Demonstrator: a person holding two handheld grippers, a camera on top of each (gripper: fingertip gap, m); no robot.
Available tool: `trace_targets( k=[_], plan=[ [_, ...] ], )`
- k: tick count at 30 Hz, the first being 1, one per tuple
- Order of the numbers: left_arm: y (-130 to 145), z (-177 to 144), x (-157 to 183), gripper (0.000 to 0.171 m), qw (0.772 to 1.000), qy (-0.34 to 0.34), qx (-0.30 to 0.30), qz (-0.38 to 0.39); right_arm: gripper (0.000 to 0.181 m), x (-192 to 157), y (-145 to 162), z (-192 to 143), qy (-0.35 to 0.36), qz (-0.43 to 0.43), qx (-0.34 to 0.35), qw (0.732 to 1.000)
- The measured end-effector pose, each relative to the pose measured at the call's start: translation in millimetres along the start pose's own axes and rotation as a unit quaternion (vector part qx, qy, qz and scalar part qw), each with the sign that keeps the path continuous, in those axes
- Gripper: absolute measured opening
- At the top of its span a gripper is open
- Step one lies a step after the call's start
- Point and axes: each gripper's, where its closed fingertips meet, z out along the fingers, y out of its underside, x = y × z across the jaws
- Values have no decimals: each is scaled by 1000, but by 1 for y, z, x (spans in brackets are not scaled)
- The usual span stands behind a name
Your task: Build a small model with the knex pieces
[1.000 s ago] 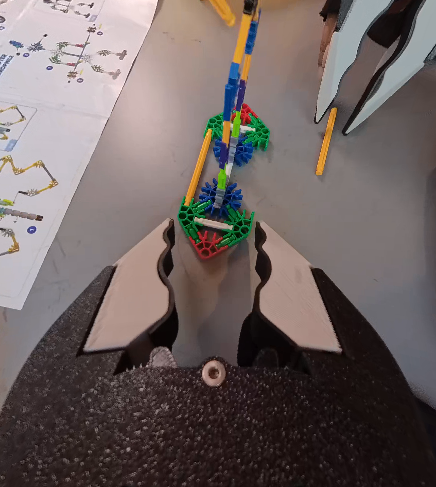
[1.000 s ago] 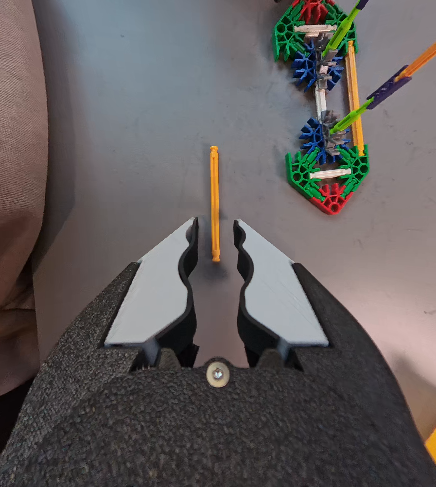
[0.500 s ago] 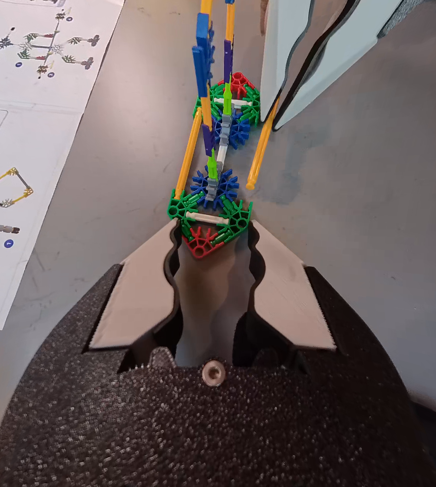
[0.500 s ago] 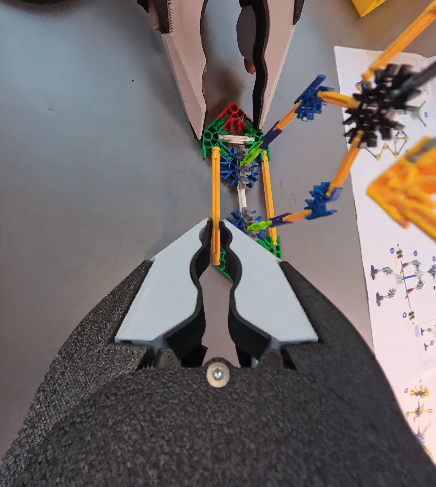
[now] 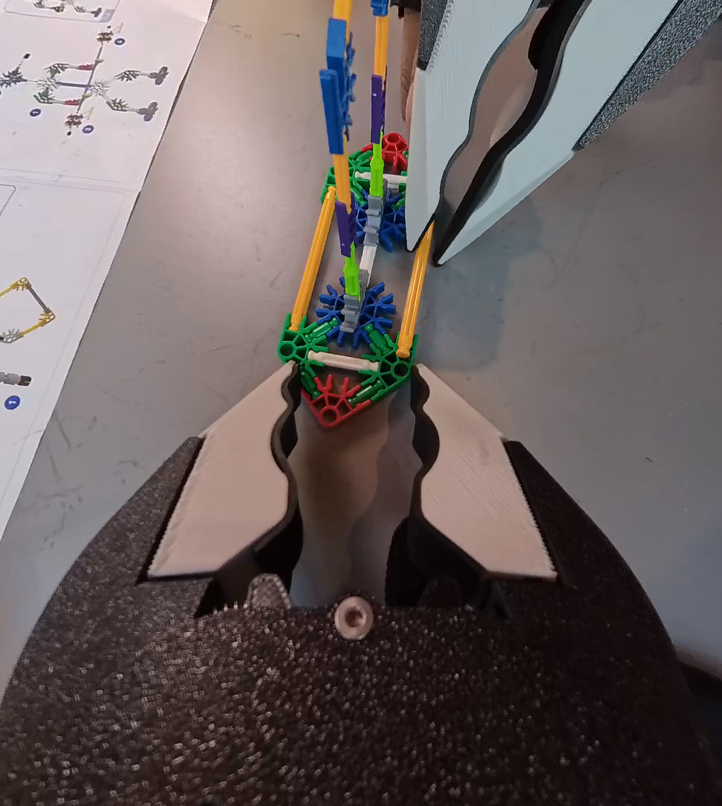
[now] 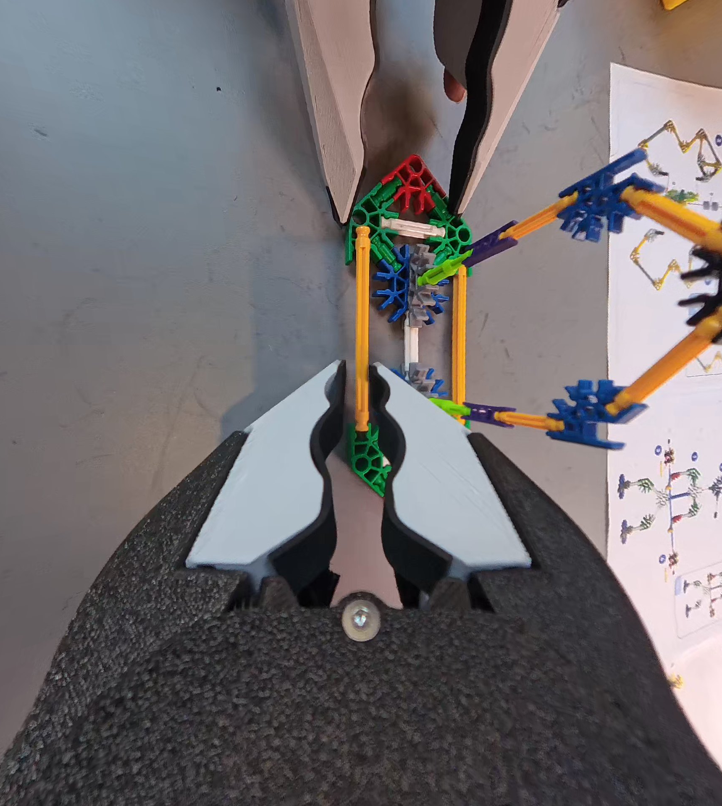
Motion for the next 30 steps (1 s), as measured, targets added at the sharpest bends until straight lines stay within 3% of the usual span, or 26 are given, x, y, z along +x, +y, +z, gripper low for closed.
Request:
trace_targets(
  k=[7, 16, 30],
  plan=[
    [-5, -9, -3, 49, 1000, -10, 13, 2, 9, 2, -1, -9, 2, 14, 21, 1000],
    [-20, -17, 18, 5, 998, 5, 45, 40, 3, -2, 12, -23, -14, 27, 27, 999],
    [-14, 5, 23, 0, 998, 0, 4, 62, 5, -2, 17, -13, -15, 37, 18, 999]
  ],
)
